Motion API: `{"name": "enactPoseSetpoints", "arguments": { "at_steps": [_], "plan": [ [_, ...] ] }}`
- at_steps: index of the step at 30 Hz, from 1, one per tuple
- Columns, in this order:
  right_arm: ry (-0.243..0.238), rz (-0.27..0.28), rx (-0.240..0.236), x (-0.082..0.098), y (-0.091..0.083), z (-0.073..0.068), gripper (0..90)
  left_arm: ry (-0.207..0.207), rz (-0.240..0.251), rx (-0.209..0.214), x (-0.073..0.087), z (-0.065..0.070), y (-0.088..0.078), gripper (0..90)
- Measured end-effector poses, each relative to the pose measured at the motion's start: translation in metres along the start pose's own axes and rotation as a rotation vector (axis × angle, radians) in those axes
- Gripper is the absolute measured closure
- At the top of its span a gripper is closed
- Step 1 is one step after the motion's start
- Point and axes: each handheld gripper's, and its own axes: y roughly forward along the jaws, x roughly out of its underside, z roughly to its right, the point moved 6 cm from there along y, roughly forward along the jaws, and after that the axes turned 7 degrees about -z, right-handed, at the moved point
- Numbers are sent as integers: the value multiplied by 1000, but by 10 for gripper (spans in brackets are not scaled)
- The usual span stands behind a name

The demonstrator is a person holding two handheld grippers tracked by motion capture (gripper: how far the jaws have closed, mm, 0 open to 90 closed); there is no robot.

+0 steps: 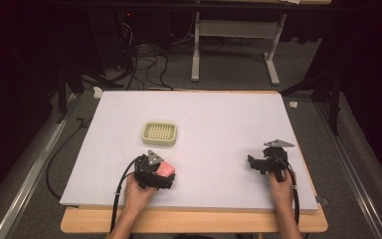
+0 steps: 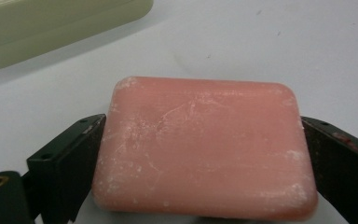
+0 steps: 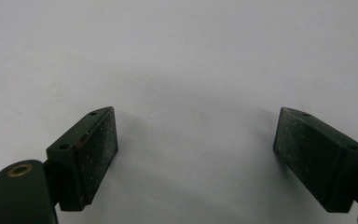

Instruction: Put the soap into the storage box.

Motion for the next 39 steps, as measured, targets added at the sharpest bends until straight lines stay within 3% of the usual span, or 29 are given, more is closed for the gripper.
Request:
{"name": "enactPoseSetpoints", "arguments": {
  "at_steps": [12, 28, 39],
  "plan": [
    [1, 0, 0, 0, 0, 0, 142, 14, 4, 8, 1, 2, -2, 132],
    [1, -1, -1, 0, 0, 0, 142, -1, -13, -16, -1, 3, -3, 138],
    [-1, 0, -1, 0, 0, 0, 142, -6, -1, 6, -6, 5, -8, 139]
  ]
}}
